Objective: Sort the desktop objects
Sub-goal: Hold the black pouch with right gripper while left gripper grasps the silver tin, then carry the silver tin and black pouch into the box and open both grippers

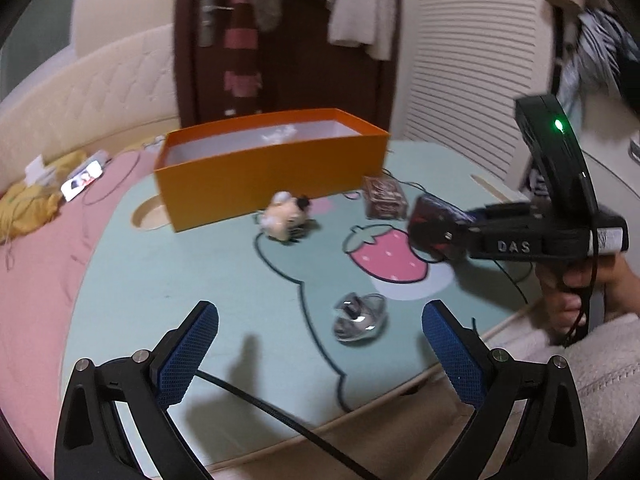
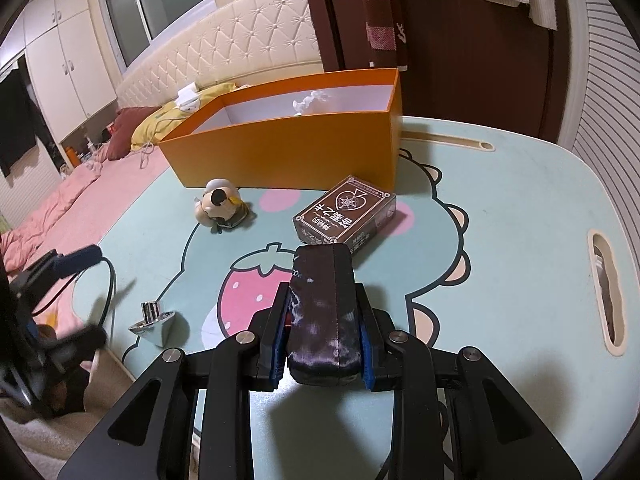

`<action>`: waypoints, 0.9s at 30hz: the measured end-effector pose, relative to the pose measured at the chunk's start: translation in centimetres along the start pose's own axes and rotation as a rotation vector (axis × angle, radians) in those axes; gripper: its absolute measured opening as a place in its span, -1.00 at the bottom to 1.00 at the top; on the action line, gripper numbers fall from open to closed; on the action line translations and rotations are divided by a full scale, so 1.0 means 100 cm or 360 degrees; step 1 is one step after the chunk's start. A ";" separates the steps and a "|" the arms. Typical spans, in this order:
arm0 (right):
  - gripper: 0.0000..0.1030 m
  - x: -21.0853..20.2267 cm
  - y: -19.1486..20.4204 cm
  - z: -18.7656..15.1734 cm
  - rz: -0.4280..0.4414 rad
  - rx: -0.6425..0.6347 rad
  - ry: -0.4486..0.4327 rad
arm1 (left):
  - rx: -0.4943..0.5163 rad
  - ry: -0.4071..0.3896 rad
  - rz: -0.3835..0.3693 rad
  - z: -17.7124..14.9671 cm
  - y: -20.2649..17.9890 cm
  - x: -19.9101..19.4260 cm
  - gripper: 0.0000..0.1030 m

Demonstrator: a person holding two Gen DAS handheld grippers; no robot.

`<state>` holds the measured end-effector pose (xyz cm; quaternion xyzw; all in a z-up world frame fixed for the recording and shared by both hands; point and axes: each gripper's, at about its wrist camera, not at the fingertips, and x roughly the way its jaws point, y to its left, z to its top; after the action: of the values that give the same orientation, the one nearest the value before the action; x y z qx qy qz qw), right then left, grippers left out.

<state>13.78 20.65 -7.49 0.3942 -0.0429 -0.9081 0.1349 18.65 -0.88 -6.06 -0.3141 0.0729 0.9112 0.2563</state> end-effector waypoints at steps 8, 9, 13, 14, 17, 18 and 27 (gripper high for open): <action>-0.42 0.001 -0.001 0.001 0.0008 0.0004 0.0000 | 0.0082 0.0146 0.0018 0.001 -0.012 0.026 -0.20; -0.42 0.001 -0.001 0.001 0.0007 0.0003 0.0000 | 0.0087 0.0151 0.0007 0.000 -0.013 0.027 -0.21; -0.42 0.002 -0.001 0.001 0.0007 0.0002 0.0000 | 0.0109 0.0135 -0.0014 -0.001 -0.016 0.025 -0.45; -0.42 0.002 -0.001 0.001 0.0007 0.0002 0.0000 | 0.0108 0.0130 -0.0010 -0.001 -0.016 0.025 -0.45; -0.42 0.002 -0.001 0.001 0.0007 0.0001 0.0000 | 0.0100 0.0097 0.0004 0.000 -0.016 0.022 -0.45; -0.42 0.002 -0.001 0.001 0.0007 0.0001 0.0000 | 0.0100 0.0085 0.0013 0.001 -0.015 0.021 -0.45; -0.42 -0.002 0.008 0.002 0.0016 -0.0057 -0.0018 | 0.0026 0.0066 0.0056 0.014 -0.004 0.018 -0.45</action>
<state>13.96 19.94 -7.06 0.3863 -0.0293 -0.9102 0.1463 16.86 0.65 -6.05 -0.3295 0.0911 0.9083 0.2411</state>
